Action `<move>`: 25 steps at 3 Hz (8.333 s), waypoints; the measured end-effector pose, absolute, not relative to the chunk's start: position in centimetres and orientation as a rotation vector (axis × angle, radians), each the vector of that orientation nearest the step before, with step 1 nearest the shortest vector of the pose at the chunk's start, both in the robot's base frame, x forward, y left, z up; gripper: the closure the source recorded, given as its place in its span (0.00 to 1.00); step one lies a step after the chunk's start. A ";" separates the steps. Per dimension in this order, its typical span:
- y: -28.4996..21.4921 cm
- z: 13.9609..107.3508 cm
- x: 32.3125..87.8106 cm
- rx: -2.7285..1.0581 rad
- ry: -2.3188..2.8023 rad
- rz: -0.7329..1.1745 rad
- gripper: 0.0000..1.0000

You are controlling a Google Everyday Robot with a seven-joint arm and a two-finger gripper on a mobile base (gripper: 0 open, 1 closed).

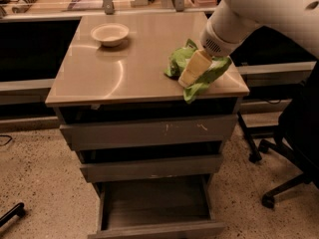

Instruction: Place green rice chip bag into bottom drawer

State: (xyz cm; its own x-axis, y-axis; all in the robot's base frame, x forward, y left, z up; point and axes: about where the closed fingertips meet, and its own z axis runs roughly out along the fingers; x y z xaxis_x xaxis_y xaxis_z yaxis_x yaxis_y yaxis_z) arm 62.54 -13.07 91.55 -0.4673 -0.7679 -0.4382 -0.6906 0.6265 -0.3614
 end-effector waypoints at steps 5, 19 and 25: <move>-15.7 83.8 68.9 -0.814 2.312 -0.004 0.42; -13.9 66.2 45.5 -1.835 1.829 0.609 1.00; -9.6 36.5 49.2 -1.785 1.727 0.560 1.00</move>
Offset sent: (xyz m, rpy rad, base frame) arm 0.0642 -0.0215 -0.0511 0.2446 -0.0350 -0.2135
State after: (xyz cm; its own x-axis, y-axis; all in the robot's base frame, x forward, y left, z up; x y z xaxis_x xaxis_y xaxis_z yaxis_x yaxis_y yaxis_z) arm 49.20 -9.55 36.45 0.0703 -0.7458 -0.6624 -0.9927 0.0132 -0.1201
